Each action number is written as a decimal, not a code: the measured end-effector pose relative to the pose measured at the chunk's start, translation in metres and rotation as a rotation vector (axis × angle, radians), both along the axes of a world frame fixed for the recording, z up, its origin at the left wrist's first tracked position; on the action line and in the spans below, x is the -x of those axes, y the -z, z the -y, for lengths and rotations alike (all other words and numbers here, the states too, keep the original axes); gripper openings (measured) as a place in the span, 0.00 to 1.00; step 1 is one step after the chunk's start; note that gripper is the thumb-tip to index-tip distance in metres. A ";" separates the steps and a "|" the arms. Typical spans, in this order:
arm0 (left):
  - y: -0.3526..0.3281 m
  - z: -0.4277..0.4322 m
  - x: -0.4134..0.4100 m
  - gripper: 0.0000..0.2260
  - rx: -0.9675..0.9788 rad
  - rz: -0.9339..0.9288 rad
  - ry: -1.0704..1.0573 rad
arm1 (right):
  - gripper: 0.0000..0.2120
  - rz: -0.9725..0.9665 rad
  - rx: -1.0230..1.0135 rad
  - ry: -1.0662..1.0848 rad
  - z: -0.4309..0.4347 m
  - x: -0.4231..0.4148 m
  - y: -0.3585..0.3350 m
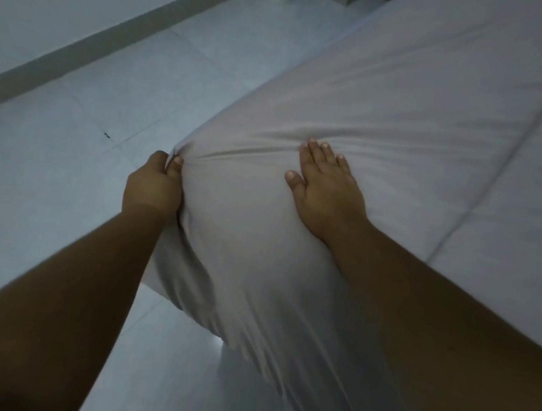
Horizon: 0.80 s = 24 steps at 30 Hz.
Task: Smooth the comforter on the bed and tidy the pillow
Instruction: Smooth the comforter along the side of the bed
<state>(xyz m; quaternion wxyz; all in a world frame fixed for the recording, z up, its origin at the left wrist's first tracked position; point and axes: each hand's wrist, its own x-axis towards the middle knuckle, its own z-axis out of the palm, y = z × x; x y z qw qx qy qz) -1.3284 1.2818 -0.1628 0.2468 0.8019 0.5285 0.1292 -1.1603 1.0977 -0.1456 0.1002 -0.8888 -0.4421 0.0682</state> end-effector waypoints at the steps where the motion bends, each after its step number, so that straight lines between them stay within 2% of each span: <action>1: 0.000 -0.002 0.000 0.17 0.010 -0.028 -0.003 | 0.27 0.004 0.002 -0.001 -0.002 -0.001 0.000; 4: -0.005 -0.005 -0.007 0.17 -0.055 -0.118 0.008 | 0.27 -0.006 0.022 0.012 -0.006 -0.005 -0.001; 7: -0.020 -0.006 -0.031 0.21 -0.143 -0.114 0.104 | 0.28 -0.015 0.027 0.055 -0.010 -0.009 -0.005; 10: -0.032 -0.010 -0.065 0.29 -0.033 -0.105 0.180 | 0.28 -0.012 0.017 0.105 -0.018 -0.018 -0.006; 12: -0.031 -0.020 -0.078 0.29 0.022 -0.137 0.185 | 0.28 -0.014 0.008 0.139 -0.024 -0.029 -0.007; 16: -0.019 -0.036 -0.076 0.24 -0.062 -0.155 0.184 | 0.29 -0.033 -0.010 0.197 -0.046 -0.056 -0.004; 18: -0.014 -0.037 -0.076 0.26 -0.048 -0.178 0.157 | 0.29 -0.032 -0.010 0.219 -0.057 -0.072 -0.003; 22: -0.029 -0.048 -0.096 0.30 0.067 -0.338 0.196 | 0.29 -0.036 0.022 0.264 -0.064 -0.105 -0.005; 24: -0.044 -0.053 -0.127 0.33 0.127 -0.329 0.237 | 0.32 -0.027 0.016 0.282 -0.067 -0.116 -0.007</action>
